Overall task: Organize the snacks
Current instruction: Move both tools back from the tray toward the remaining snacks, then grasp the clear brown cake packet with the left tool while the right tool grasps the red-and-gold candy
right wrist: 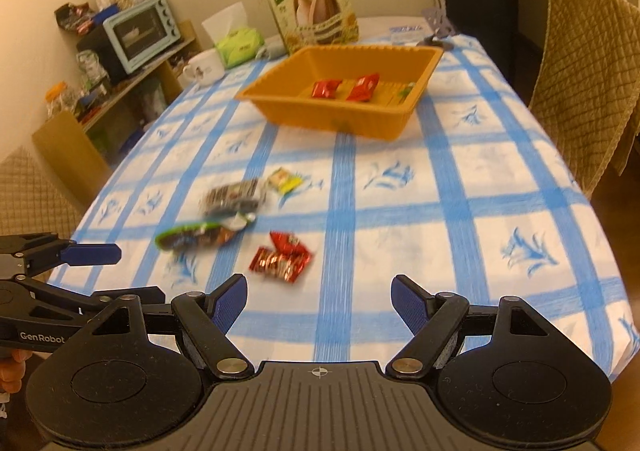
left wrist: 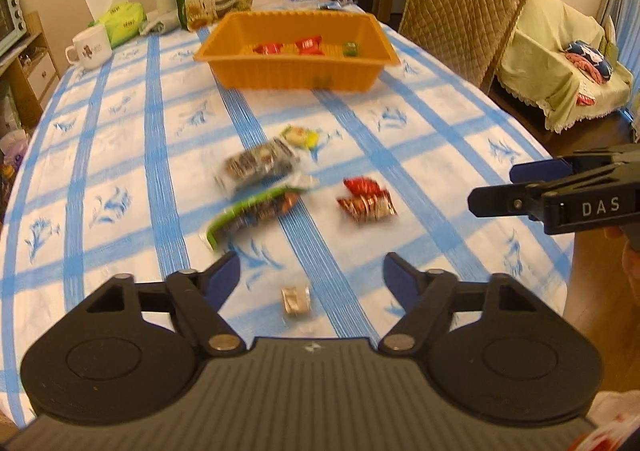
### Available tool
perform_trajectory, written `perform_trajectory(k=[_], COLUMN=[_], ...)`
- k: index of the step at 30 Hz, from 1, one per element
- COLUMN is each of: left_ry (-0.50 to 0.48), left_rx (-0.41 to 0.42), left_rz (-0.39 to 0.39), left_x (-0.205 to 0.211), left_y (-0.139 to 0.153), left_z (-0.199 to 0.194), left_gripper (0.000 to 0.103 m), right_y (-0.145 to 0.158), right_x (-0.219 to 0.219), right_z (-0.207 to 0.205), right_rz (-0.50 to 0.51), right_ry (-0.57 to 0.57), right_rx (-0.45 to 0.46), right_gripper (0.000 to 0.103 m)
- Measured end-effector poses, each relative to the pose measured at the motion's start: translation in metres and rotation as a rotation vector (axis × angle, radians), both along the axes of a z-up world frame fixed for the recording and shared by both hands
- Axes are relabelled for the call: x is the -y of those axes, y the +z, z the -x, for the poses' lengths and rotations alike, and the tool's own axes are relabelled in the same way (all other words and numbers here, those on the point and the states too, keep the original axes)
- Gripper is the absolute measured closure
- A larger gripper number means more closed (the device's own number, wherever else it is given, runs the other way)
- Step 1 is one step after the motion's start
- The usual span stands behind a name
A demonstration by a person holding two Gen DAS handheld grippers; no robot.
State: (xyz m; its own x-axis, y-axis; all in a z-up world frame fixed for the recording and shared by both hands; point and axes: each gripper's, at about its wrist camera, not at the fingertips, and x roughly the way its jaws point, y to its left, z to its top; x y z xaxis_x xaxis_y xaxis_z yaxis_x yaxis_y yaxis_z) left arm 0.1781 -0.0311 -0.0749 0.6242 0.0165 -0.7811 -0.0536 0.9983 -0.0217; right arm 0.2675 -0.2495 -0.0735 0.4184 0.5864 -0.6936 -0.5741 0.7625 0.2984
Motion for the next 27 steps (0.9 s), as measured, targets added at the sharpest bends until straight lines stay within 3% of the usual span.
perform_trajectory(k=[27], left_ry=[0.04], left_rx=[-0.075], left_rz=[0.007], left_x=[-0.011], left_y=[-0.045], left_z=[-0.015], left_gripper=[0.061], right_y=[-0.035], right_x=[-0.021], right_z=[0.009], right_rz=[0.049], right_ry=[-0.002], right_rx=[-0.082], right_gripper=[0.024])
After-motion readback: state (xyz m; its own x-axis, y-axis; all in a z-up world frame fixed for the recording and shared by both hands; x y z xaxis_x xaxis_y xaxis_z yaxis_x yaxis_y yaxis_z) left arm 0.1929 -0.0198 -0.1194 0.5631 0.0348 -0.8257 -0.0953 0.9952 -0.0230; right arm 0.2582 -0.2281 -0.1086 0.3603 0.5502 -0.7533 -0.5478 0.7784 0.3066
